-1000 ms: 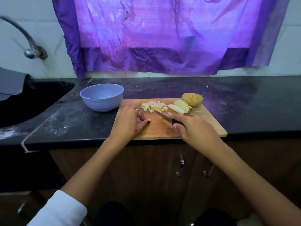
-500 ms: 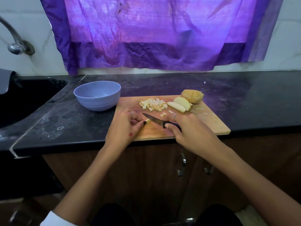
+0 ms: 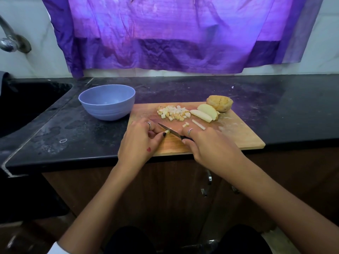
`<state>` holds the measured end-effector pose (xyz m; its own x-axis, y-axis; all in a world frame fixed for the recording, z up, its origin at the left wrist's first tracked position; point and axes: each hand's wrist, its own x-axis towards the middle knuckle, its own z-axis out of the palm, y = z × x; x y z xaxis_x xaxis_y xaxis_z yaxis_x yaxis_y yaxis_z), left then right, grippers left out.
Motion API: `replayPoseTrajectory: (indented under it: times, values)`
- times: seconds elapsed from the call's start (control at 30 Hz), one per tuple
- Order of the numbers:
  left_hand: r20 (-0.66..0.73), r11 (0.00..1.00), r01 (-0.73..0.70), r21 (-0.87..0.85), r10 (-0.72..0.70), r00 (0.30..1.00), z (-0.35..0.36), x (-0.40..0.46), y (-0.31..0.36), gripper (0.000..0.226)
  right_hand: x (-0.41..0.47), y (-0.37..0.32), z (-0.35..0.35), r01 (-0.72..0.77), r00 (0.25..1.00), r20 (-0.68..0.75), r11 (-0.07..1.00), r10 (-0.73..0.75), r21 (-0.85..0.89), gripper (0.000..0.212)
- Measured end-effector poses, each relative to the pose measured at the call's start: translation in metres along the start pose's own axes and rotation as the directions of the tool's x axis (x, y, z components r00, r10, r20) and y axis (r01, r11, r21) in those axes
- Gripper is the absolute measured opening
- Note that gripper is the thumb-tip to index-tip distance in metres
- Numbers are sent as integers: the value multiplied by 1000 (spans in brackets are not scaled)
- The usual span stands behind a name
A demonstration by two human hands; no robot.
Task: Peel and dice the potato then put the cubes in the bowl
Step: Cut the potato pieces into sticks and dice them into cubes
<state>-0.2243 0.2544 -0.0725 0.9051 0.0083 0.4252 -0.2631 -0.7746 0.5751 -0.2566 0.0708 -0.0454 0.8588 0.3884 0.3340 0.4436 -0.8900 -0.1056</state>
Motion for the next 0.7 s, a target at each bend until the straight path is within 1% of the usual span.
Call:
replayPoseTrajectory:
  times: [0.1, 0.13, 0.23, 0.3, 0.4, 0.57, 0.7]
  values:
    - [5, 1000, 21, 13, -21, 1000, 2, 1, -3, 19, -9, 7, -3, 4, 1000, -8, 998, -4, -55, 35]
    - [7, 1000, 24, 18, -24, 1000, 2, 1, -3, 21, -10, 9, -3, -5, 1000, -27, 999, 4, -38, 36]
    - [12, 1000, 18, 18, -18, 1000, 3, 1, -7, 23, -10, 8, 1, -34, 997, -69, 993, 42, 110, 35]
    - [12, 1000, 17, 3, -17, 1000, 2, 0, -8, 18, -8, 6, 5, -25, 998, -52, 989, 33, 148, 33]
    - [6, 1000, 4, -16, -4, 1000, 1, -2, -7, 11, -8, 5, 6, -27, 999, -30, 989, 32, 148, 32]
    - [8, 1000, 11, 9, -11, 1000, 1, -2, -3, 12, 0, -1, 6, -45, 998, 43, 988, 39, 151, 32]
    - [-2, 999, 30, 12, -30, 1000, 2, -1, -4, 8, 9, -4, 7, -62, 997, 44, 989, 57, 131, 32]
